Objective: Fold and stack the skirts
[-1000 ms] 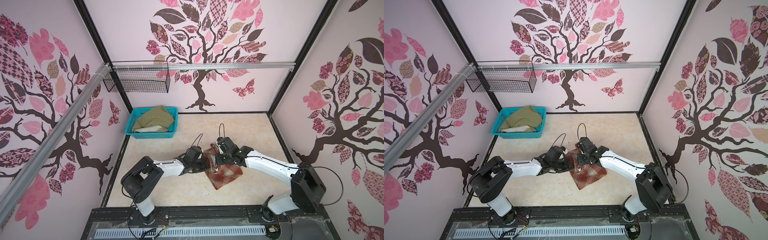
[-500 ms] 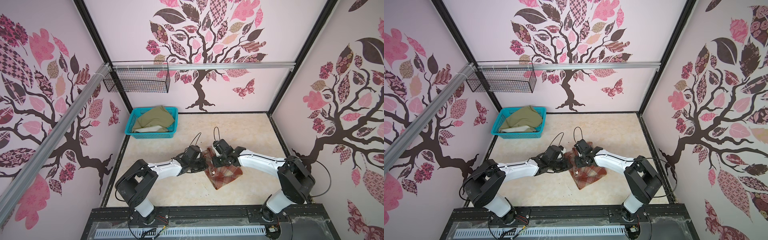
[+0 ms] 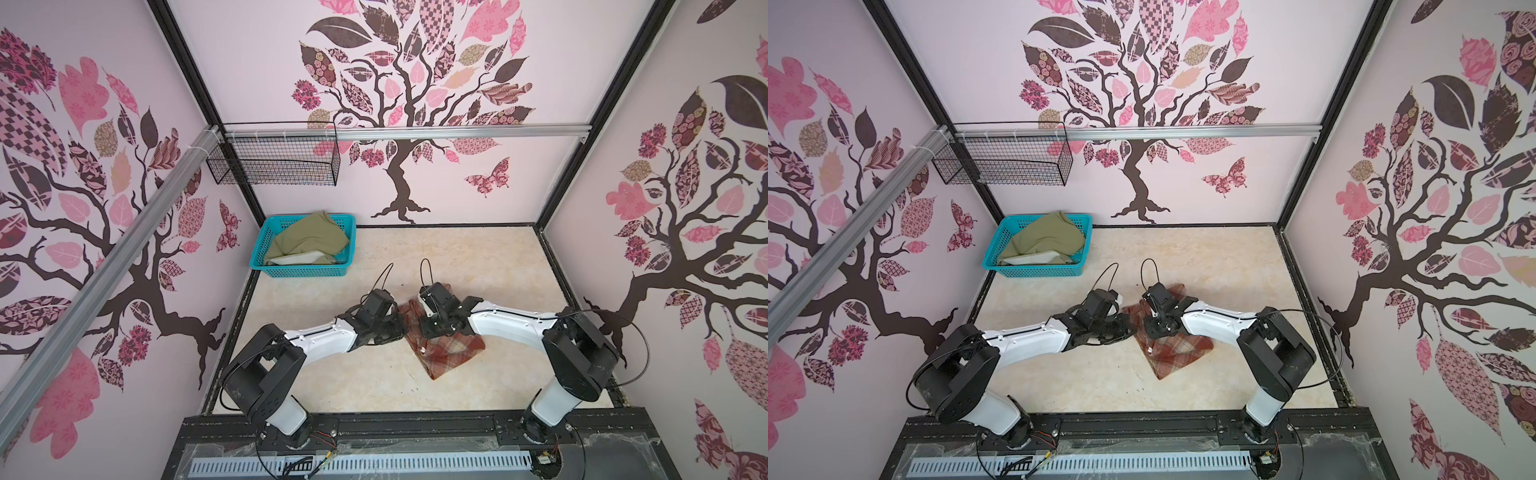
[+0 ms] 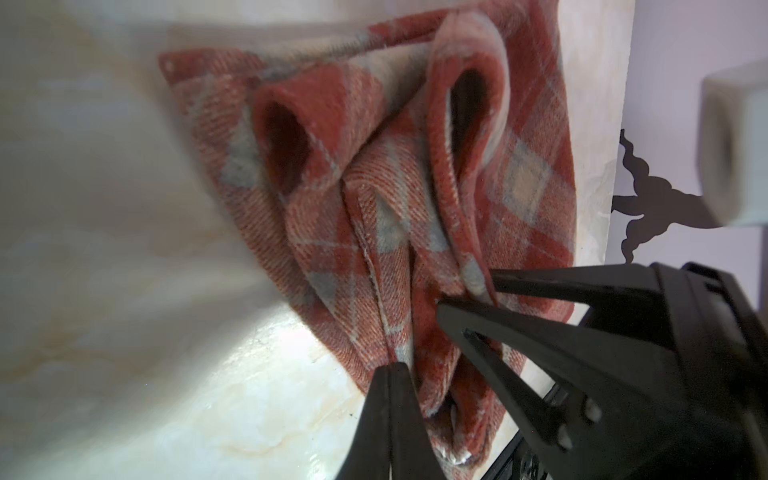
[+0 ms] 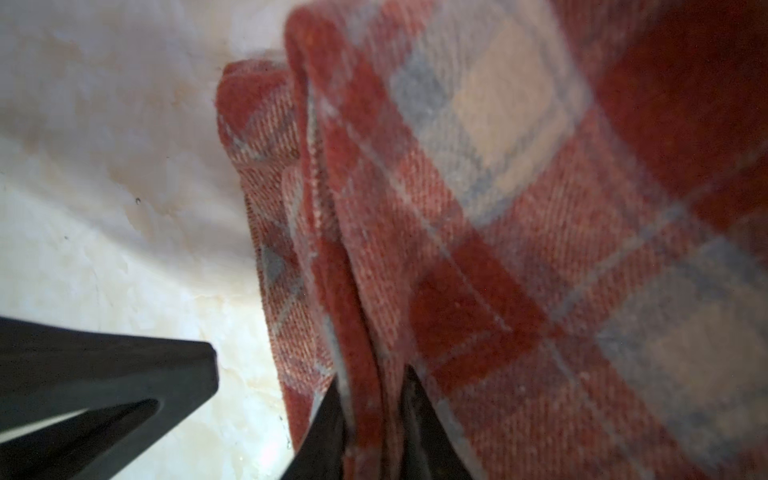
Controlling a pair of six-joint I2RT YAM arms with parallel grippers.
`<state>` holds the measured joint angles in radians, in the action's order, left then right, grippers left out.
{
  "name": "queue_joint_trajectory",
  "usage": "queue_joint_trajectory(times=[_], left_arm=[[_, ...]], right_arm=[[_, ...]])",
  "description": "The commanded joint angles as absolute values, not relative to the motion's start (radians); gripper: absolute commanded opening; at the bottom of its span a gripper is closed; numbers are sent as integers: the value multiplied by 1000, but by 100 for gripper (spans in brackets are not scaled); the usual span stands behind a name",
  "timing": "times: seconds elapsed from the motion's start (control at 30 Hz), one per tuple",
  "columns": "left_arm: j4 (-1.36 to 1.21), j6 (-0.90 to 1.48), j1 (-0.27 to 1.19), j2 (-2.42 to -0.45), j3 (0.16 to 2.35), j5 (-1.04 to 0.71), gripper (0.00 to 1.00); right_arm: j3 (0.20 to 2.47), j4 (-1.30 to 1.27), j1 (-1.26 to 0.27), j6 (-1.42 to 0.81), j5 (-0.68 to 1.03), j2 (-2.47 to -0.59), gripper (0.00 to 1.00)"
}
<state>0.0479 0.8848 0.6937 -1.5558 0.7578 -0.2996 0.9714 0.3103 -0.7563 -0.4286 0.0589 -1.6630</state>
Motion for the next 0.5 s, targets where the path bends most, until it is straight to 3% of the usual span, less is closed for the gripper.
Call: queue_joint_trajectory(times=[0.0,0.07,0.2,0.4,0.47], left_arm=[[68,847,673,-1532,756,-285,0],[97,824,669,-1535,785,-279,0],[121,789,669,-1553,840,-281,0],[108,763,669,-1624,941,-351,0],[101,756,674,-1644,976,-369,0]], right_arm=[[962,305,-764,-448,90,-1661,41],[962,309,-762,-450,103,-1628,52],[953,345,-741,-465,125,-1531,64],[842,347,-574,-509,235,-1344,66],[785,324,-522,-514,215,-1283,62]])
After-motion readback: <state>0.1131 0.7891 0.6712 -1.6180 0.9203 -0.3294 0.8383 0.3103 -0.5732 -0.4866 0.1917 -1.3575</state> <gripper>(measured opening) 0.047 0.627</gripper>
